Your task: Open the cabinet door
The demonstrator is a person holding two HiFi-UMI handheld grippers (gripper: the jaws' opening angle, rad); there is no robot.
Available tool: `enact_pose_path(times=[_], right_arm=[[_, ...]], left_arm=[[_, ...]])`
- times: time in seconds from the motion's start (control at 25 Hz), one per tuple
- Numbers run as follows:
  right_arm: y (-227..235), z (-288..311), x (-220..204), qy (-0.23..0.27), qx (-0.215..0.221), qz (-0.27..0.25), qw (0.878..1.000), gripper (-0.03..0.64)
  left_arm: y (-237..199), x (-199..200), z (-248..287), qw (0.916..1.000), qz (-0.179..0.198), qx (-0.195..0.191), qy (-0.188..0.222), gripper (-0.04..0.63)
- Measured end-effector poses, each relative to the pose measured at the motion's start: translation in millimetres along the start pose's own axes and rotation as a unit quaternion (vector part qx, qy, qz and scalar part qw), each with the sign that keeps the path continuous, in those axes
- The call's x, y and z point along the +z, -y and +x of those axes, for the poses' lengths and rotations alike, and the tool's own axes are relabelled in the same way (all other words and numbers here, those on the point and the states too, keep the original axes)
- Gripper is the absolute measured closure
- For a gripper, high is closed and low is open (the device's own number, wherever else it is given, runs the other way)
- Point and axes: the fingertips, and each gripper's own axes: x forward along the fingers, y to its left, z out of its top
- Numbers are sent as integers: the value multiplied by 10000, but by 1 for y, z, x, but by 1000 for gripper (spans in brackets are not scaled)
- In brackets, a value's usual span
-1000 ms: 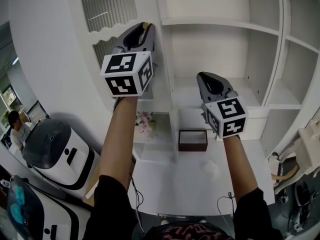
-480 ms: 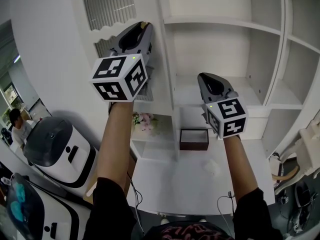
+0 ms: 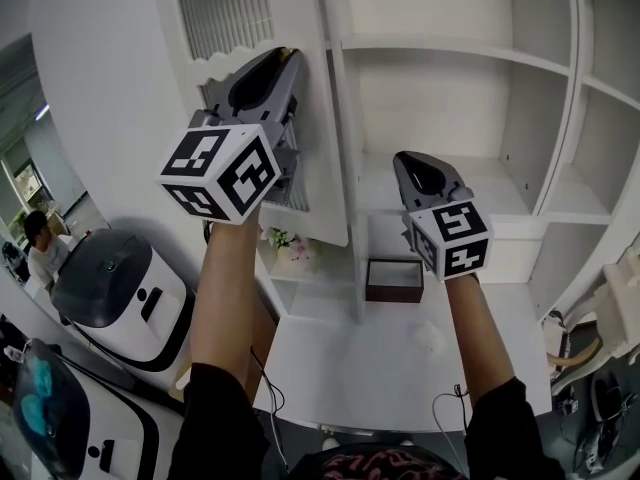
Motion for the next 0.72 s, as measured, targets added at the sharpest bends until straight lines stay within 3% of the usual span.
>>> enact_pose_path(times=[0.72], right_arm=[[-21,17,4,79,182,-40,9998,601]], left_arm=[[-4,31,-48,9964,-385,-738,154,512]])
